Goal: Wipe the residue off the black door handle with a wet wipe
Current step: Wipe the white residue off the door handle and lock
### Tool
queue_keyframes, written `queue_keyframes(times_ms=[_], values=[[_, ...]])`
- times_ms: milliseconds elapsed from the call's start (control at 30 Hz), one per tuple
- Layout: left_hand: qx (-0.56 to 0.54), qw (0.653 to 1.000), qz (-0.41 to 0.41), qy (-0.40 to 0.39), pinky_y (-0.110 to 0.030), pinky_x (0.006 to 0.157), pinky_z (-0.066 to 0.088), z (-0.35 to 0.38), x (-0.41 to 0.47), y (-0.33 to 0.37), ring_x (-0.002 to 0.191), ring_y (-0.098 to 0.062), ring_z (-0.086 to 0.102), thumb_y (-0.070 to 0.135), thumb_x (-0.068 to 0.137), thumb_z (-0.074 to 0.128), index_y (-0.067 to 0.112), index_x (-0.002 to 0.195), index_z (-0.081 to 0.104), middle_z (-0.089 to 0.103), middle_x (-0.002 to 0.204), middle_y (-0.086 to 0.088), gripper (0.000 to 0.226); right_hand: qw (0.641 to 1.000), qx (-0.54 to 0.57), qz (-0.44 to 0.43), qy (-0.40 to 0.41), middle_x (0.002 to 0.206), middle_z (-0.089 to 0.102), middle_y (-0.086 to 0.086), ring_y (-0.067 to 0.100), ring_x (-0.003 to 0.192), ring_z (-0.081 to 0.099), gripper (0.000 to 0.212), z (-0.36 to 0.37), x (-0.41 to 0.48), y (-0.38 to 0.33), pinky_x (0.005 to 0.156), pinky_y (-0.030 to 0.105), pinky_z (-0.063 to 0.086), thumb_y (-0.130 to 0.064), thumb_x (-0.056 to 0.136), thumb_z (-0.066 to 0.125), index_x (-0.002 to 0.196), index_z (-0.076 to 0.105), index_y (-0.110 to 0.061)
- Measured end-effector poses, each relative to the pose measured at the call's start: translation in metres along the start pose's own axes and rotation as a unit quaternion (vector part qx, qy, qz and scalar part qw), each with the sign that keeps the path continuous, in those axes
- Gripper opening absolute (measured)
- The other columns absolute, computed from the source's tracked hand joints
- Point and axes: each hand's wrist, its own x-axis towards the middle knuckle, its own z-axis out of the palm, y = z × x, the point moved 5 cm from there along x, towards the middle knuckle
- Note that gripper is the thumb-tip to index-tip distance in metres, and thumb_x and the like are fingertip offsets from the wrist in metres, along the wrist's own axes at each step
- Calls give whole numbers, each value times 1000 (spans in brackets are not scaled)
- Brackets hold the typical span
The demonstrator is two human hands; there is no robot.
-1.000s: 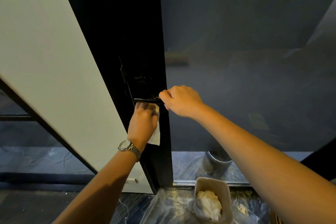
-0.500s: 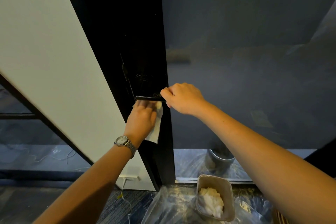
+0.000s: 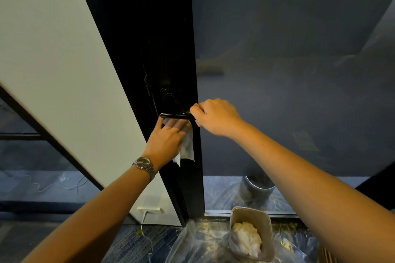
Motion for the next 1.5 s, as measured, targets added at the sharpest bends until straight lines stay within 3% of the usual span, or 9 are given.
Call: queue_keyframes(times_ms=[233, 367, 533, 700, 833, 1033, 1200, 1333, 1500], values=[[40, 998, 32, 21, -50, 94, 45, 6, -1, 11, 110, -27, 60, 32, 60, 77, 17, 114, 64, 62, 122, -4, 57, 1000, -2, -1, 7, 80, 68, 16, 22, 61, 50, 48, -1, -1, -1, 65, 40, 47, -31, 95, 33, 79, 64, 1], [-2, 997, -60, 49, -53, 95, 45, 4, -4, -3, 102, -34, 62, 25, 64, 77, 16, 110, 64, 65, 111, -10, 49, 1000, -6, 6, 3, 74, 65, 17, 22, 59, 48, 49, -1, 0, 0, 62, 40, 45, -32, 95, 33, 81, 64, 3], [55, 997, 41, 27, -50, 92, 48, 12, 1, 9, 111, -28, 57, 28, 54, 82, 22, 109, 67, 63, 121, -3, 57, 1000, -1, 4, 4, 75, 65, 14, 22, 60, 48, 47, -1, 0, -1, 62, 36, 43, -32, 96, 33, 79, 65, 0], [-21, 995, -74, 56, -48, 88, 51, 4, 4, 6, 97, -35, 63, 26, 58, 81, 13, 109, 64, 66, 106, -10, 55, 1000, 3, 4, 3, 75, 64, 17, 22, 60, 48, 49, 0, 1, -1, 62, 39, 44, -32, 95, 33, 77, 63, 1], [17, 998, 10, 62, -48, 89, 50, 7, 6, 5, 103, -31, 62, 24, 59, 79, 16, 109, 67, 67, 109, -4, 52, 1000, 11, 7, 7, 81, 68, 17, 24, 63, 51, 50, -1, -1, -1, 70, 43, 50, -32, 95, 33, 79, 65, 2], [-109, 983, -128, 71, -44, 77, 53, 0, -1, 7, 89, -39, 62, 14, 66, 75, 10, 105, 64, 66, 102, -13, 41, 1000, 1, 9, 3, 60, 50, 6, 20, 56, 44, 48, -2, -2, -2, 61, 36, 42, -32, 96, 33, 78, 65, -2], [-1, 996, 1, 89, -47, 87, 51, -5, 5, -11, 99, -33, 64, 25, 64, 74, 15, 113, 63, 68, 110, -8, 51, 1000, 0, 7, 1, 58, 47, 5, 20, 55, 42, 49, -3, -3, -4, 60, 35, 38, -33, 96, 32, 78, 64, -1], [-55, 991, -83, 85, -40, 77, 54, -7, 2, -11, 89, -33, 65, 24, 62, 80, 13, 102, 67, 70, 97, -10, 43, 1000, 0, 4, 5, 56, 47, 4, 19, 53, 41, 50, -3, -2, -3, 58, 34, 38, -33, 96, 32, 80, 65, 1], [-28, 998, 0, 50, -45, 85, 53, 1, 8, 4, 98, -30, 65, 23, 60, 80, 15, 108, 67, 69, 106, -5, 50, 1000, 1, 7, 8, 64, 55, 7, 20, 59, 47, 50, -1, -1, -2, 61, 35, 42, -32, 96, 32, 80, 66, 0]])
